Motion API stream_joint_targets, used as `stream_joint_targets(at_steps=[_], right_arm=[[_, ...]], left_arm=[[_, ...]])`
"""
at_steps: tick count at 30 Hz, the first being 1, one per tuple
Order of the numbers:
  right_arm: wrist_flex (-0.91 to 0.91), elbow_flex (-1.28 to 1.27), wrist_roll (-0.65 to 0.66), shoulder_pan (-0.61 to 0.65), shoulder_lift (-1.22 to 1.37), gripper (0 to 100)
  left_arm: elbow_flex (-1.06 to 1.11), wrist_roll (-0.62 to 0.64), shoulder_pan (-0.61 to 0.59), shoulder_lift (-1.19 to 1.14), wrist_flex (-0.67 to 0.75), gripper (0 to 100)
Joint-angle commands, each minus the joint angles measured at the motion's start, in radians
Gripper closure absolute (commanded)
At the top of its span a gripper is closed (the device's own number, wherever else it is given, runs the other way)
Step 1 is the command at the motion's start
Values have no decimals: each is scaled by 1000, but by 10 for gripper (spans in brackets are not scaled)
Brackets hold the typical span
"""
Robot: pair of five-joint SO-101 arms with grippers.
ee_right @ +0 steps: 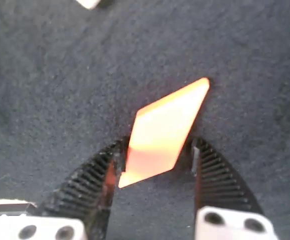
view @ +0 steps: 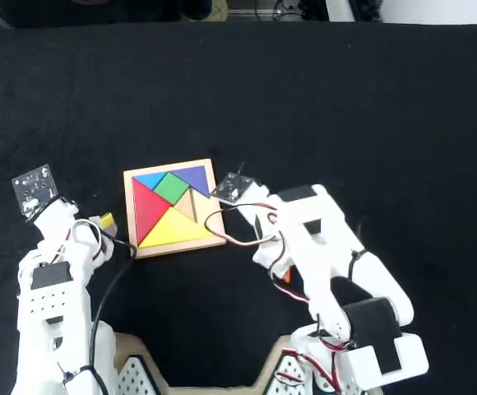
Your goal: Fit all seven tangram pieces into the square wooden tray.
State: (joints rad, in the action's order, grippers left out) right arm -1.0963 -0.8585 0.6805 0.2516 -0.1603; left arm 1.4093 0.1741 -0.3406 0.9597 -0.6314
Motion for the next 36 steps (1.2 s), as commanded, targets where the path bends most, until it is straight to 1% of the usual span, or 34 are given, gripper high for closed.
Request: stream_joint_targets(at_steps=[1,5,8,13,16,18,21,29,36], right_arm=[[23,67,-9,-14,1,780],[8,79,-9,-31,-2,780],[-77,96,-9,-25,-65,780],[-157,31,-12,68,-262,780],[-152,-18,-87,104,-329,780],[-153,-24,-117,106,-321,780],[-150,-19,-121,103,-265,780],[-18,-13,-124,104,-68,780],[-15,24,-121,72,-35,780]], left_arm=[[-16,-11,13,17,5,755],[-18,-12,13,17,5,755],[-18,-12,13,17,5,755],[-18,-12,13,17,5,755],[-18,-12,13,17,5,755],[-18,-12,13,17,5,755],[-16,-12,13,17,5,755],[-16,-12,13,17,5,755],[-16,-12,13,17,5,755]])
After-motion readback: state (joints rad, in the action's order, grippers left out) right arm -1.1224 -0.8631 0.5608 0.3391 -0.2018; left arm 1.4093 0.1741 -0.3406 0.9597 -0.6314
